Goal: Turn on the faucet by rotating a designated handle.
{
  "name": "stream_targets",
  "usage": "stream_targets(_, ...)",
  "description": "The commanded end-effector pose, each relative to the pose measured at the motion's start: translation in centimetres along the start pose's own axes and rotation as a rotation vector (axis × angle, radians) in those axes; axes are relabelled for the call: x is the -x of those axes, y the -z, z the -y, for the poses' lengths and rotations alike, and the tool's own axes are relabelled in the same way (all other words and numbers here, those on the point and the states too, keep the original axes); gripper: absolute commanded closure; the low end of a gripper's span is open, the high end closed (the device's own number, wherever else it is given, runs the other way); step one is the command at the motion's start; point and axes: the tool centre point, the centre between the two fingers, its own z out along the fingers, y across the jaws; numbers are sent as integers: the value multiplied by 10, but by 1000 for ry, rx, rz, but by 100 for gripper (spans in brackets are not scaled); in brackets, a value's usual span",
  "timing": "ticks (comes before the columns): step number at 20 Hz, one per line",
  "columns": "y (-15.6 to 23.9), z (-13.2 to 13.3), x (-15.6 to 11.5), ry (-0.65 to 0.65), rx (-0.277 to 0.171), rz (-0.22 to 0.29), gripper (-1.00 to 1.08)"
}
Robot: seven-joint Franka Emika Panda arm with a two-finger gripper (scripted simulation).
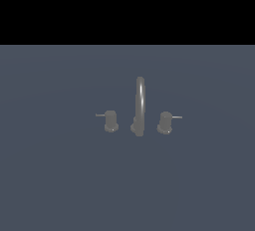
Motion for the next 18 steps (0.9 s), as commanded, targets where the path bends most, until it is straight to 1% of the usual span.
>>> stream_targets(1,0,0,0,0,0,0,108)
stream_targets(10,-12,8,-3,-44,1,0,108)
stream_targets(18,-43,27,-12,-159,3,-1,108)
